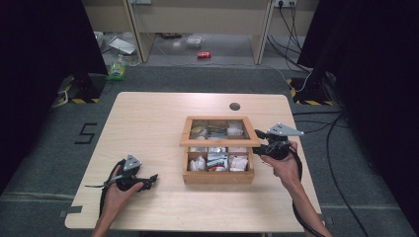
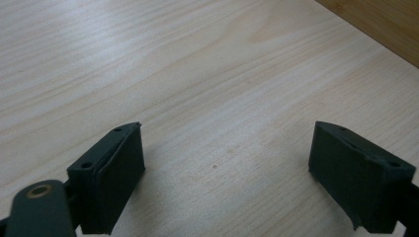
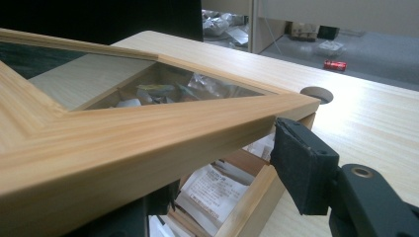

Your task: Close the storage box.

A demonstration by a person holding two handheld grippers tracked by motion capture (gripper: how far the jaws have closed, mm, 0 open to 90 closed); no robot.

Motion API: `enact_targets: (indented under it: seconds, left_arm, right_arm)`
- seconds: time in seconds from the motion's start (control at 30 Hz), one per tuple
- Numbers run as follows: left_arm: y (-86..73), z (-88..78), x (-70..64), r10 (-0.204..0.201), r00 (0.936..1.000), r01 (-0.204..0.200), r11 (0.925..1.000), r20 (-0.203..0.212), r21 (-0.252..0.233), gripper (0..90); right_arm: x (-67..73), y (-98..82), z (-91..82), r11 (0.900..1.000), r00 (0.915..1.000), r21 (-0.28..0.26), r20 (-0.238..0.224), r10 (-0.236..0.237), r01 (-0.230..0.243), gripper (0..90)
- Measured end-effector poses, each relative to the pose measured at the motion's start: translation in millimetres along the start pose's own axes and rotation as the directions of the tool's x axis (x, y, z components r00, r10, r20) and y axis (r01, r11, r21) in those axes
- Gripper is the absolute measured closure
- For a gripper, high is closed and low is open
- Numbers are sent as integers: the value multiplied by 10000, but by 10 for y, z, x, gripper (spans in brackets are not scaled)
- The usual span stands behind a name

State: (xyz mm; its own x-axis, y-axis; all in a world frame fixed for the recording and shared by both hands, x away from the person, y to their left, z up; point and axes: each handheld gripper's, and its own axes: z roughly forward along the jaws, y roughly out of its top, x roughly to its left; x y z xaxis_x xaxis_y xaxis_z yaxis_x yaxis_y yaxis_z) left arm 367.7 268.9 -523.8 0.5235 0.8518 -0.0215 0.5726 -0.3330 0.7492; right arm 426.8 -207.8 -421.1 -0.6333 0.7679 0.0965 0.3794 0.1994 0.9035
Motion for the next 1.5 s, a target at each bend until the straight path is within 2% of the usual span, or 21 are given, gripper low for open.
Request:
enact_targets:
  seconds: [0.4,0.77,1.1,1.37,1.5]
  left_arm:
    - [0,1,-1,-5,10000,5,10000,-10,-5,132]
    - [0,1,-2,0,10000,0,10000,-20,-7,132]
    - [0,1,-2,4,10000,-4,10000,-23,-7,132]
    - [0,0,-2,8,10000,-8,10000,-25,-3,132]
    - [0,1,-2,4,10000,-4,10000,-24,-7,132]
  right_arm:
    - [-11,-161,-78,10000,9998,16,-180,23,-22,466]
    - [-26,-276,-116,9997,9999,228,-162,17,-13,470]
    - [-37,-342,-165,9998,9998,216,-188,58,-54,475]
    - [-44,-421,-169,9992,9996,374,-249,128,-119,477]
    - [-104,-510,-180,9969,9997,746,16,236,-237,478]
